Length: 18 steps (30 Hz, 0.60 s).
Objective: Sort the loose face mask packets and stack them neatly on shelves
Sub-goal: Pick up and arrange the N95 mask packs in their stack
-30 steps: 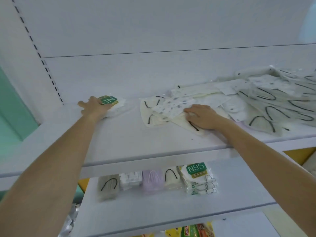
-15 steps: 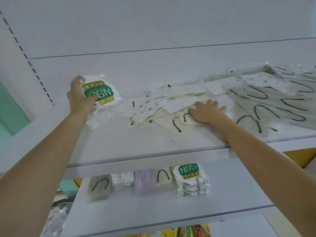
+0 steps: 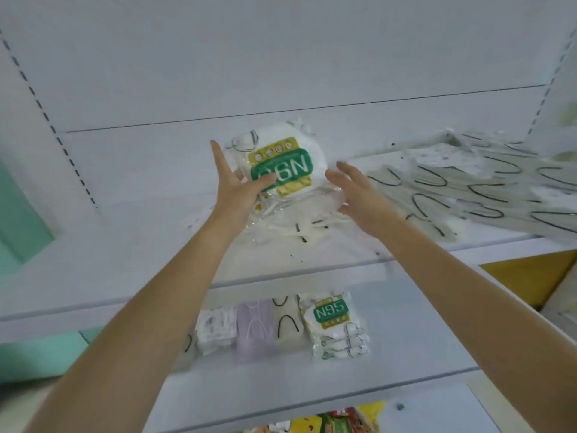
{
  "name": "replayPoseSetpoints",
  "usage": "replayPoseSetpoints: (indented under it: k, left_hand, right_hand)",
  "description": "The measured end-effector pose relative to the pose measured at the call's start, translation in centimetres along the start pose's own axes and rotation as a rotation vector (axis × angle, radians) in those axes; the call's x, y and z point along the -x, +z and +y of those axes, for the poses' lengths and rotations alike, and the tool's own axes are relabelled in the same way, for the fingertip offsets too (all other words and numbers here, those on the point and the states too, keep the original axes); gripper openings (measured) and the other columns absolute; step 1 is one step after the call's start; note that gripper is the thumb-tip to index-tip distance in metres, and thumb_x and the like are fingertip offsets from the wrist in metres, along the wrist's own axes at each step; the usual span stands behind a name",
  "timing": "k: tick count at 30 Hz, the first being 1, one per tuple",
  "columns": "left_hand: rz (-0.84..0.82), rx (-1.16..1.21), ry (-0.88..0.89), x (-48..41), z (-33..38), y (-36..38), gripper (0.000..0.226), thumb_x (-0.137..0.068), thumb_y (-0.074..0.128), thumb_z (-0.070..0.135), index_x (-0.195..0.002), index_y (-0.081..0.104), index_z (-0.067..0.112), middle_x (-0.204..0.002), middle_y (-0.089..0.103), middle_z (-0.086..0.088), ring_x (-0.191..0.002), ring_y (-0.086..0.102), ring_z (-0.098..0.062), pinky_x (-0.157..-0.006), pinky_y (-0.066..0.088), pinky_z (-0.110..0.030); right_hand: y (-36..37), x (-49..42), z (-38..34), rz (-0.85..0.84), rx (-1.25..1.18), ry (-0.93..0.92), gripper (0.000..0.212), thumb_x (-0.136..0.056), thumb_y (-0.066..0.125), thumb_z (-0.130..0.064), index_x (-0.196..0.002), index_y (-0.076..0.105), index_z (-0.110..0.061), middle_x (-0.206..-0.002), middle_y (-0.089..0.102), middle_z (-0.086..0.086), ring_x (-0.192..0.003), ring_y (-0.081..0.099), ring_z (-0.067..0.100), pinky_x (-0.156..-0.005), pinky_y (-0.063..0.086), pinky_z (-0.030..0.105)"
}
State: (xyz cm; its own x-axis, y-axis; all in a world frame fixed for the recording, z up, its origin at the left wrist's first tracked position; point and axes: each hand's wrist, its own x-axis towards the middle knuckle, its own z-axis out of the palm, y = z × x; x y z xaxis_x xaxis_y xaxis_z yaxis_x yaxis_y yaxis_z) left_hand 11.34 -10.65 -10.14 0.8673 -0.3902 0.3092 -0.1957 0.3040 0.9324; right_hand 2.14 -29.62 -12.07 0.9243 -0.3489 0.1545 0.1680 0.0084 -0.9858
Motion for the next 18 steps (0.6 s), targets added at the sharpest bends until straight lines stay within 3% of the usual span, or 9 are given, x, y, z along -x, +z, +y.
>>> replayPoseSetpoints:
  k: [3,5,7,9,12,15,18]
  left_hand:
    - [-0.094,0.004,-0.066,2.6,-1.2,2.6,0.116,-0.076,0.071,-0.004,-0.148,-0.009,0.04,-0.141,0.043,-0.017,-0.1,0.067,-0.017,-0.084,0.056,-0.041]
    - [-0.098,0.036,-0.074,4.3,-1.4,3.8,0.09,-0.081,0.07,0.01,-0.149,0.014,0.029,-0.118,0.064,-0.003,-0.093,0.069,-0.015,-0.085,0.055,-0.042]
    - [-0.088,-0.027,-0.057,6.3,-1.7,4.6,0.059,-0.081,0.069,0.031,-0.133,0.043,0.021,-0.098,0.068,0.009,-0.084,0.069,-0.005,-0.076,0.055,-0.031]
    - [-0.116,-0.174,-0.028,8.6,-2.2,5.0,0.045,-0.073,0.071,0.043,-0.112,0.055,0.027,-0.104,0.064,0.01,-0.092,0.064,-0.004,-0.073,0.05,-0.021]
    - [-0.357,-0.437,-0.045,11.9,-3.2,6.0,0.052,-0.062,0.08,0.049,-0.105,0.055,0.035,-0.107,0.059,0.015,-0.099,0.06,-0.004,-0.077,0.05,-0.016]
    - [-0.514,-0.722,-0.034,14.3,-4.1,8.0,0.073,-0.061,0.075,0.057,-0.125,0.049,0.033,-0.108,0.055,0.017,-0.098,0.056,-0.001,-0.083,0.045,-0.013]
    - [-0.566,-0.791,-0.093,15.7,-6.3,9.7,0.079,-0.072,0.075,0.041,-0.14,0.037,0.027,-0.129,0.051,0.007,-0.11,0.051,-0.007,-0.089,0.042,-0.012]
  right_hand:
    - [-0.5,3.4,-0.4,0.051,0.014,-0.079,0.041,-0.086,0.065,-0.016,-0.122,0.048,-0.016,-0.105,0.064,0.001,-0.1,0.062,0.023,-0.086,0.05,0.04]
    - [-1.7,6.4,-0.2,0.073,0.038,-0.083,0.036,-0.085,0.064,-0.005,-0.117,0.05,-0.011,-0.106,0.065,0.01,-0.098,0.062,0.029,-0.088,0.05,0.045]
    - [-3.8,9.6,0.1,0.055,0.089,-0.068,0.035,-0.084,0.063,-0.002,-0.115,0.052,-0.013,-0.108,0.065,0.012,-0.098,0.064,0.031,-0.086,0.052,0.044]
    - [-6.4,12.6,0.5,-0.001,0.208,-0.072,0.034,-0.082,0.065,-0.002,-0.11,0.056,-0.02,-0.106,0.066,0.006,-0.096,0.065,0.023,-0.08,0.055,0.034]
    - [-9.8,15.9,1.0,-0.116,0.369,-0.008,0.037,-0.079,0.071,-0.009,-0.106,0.06,-0.032,-0.107,0.066,-0.005,-0.096,0.064,0.012,-0.079,0.053,0.022]
    - [-11.6,17.0,2.4,-0.203,0.417,0.072,0.039,-0.076,0.073,-0.007,-0.103,0.062,-0.032,-0.11,0.064,-0.003,-0.095,0.064,0.012,-0.08,0.055,0.024]
    - [-12.8,16.8,4.2,-0.26,0.421,0.133,0.039,-0.076,0.073,-0.005,-0.102,0.063,-0.032,-0.112,0.063,0.0,-0.093,0.065,0.019,-0.082,0.056,0.031]
